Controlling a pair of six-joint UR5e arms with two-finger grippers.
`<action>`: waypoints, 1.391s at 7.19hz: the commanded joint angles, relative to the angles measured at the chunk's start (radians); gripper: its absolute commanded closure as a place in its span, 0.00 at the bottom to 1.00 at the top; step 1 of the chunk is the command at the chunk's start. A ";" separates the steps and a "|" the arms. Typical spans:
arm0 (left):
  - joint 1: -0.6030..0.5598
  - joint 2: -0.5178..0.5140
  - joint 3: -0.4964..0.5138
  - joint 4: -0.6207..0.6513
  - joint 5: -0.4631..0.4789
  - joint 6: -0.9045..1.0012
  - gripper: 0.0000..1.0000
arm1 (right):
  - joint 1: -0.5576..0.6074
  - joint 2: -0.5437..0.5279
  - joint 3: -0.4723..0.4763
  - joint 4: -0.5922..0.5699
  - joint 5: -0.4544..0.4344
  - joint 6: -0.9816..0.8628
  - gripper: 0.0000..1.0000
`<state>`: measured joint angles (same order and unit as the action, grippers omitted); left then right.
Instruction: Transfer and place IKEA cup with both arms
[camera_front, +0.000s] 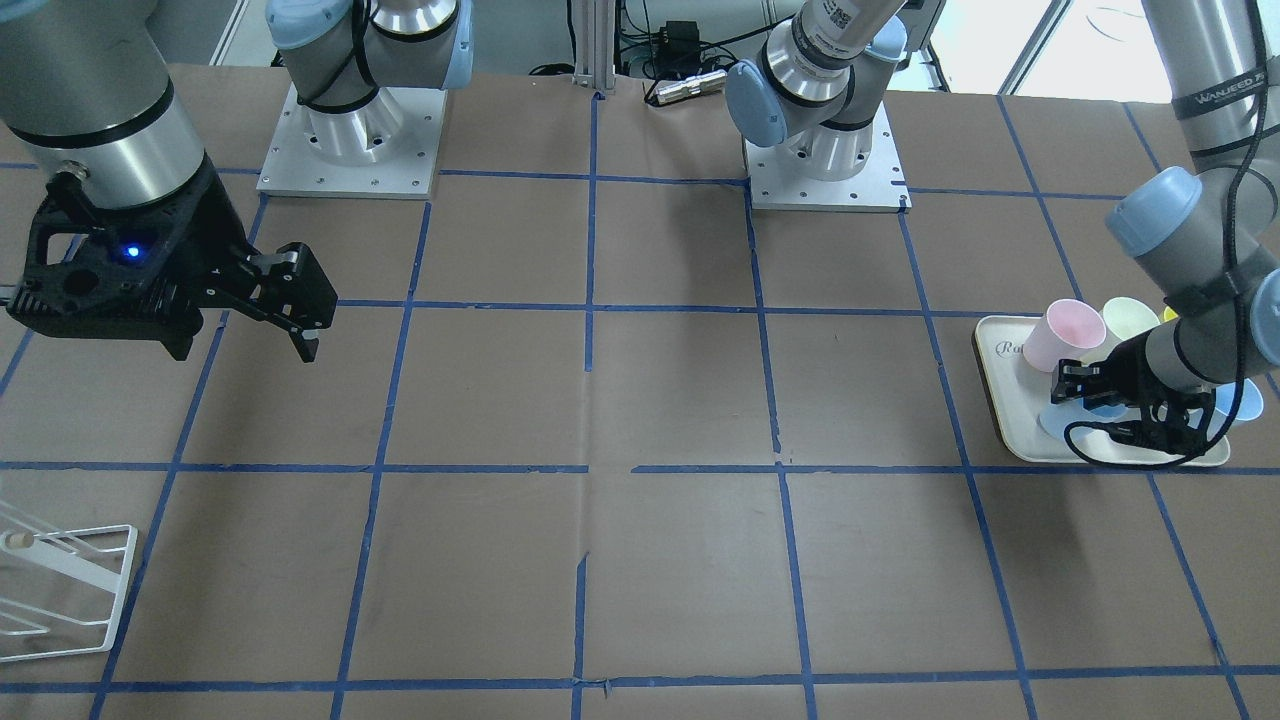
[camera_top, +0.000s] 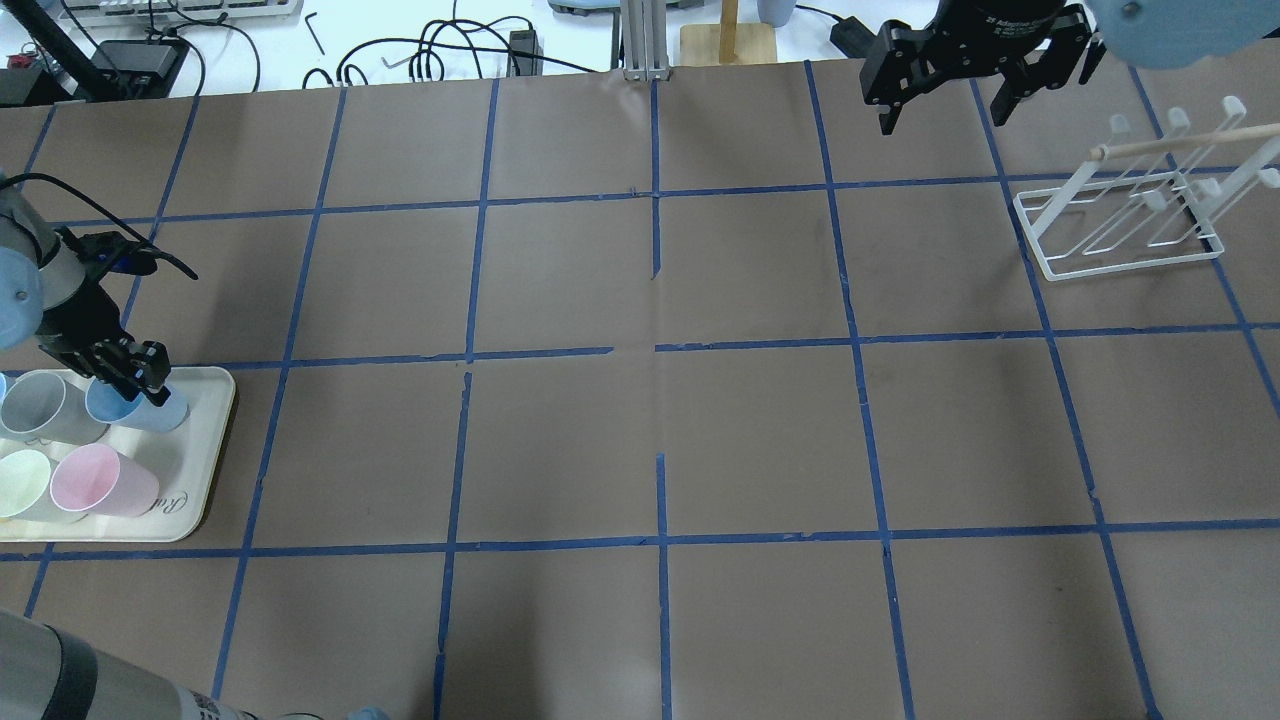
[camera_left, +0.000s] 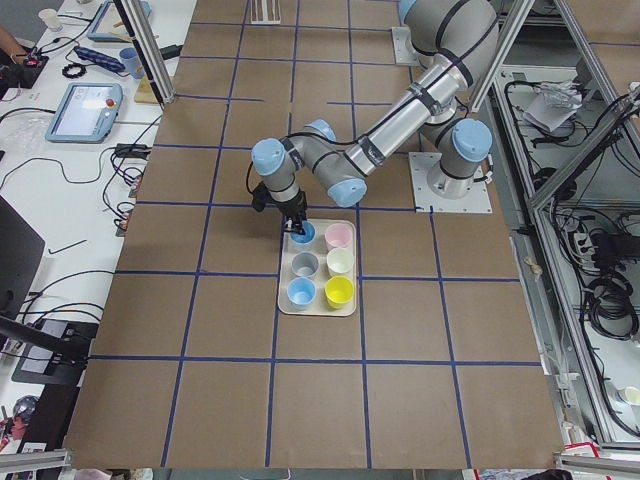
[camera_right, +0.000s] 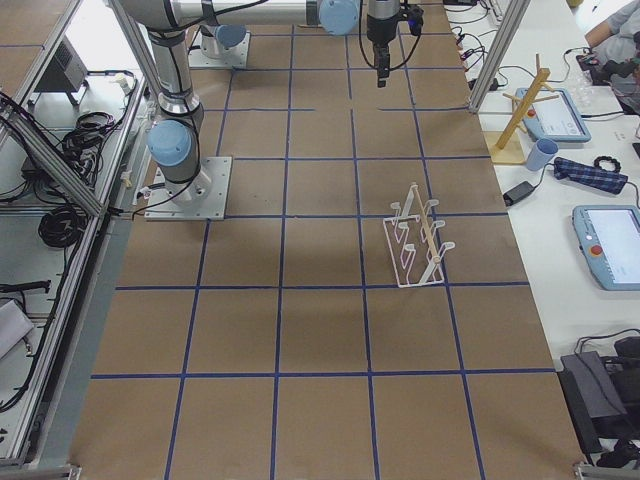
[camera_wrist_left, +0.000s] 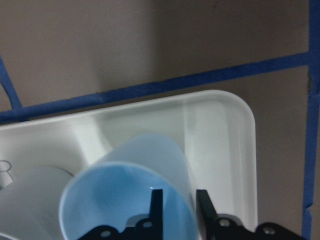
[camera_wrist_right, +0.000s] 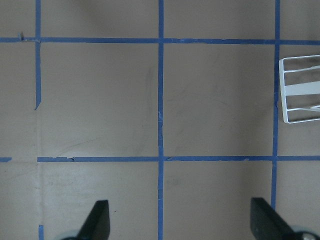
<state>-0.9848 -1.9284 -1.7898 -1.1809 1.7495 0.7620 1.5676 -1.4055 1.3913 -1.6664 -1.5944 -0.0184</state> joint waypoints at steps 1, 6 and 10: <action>-0.008 0.029 0.007 -0.072 0.004 -0.007 0.00 | 0.000 0.000 0.002 -0.003 0.004 0.000 0.00; -0.180 0.146 0.217 -0.330 -0.065 -0.302 0.00 | 0.000 -0.001 0.002 0.000 -0.009 0.011 0.00; -0.434 0.349 0.207 -0.437 -0.210 -0.581 0.00 | -0.004 0.000 0.002 0.002 -0.010 0.009 0.00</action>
<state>-1.3455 -1.6450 -1.5767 -1.5808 1.5798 0.2533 1.5657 -1.4060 1.3919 -1.6652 -1.6042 -0.0097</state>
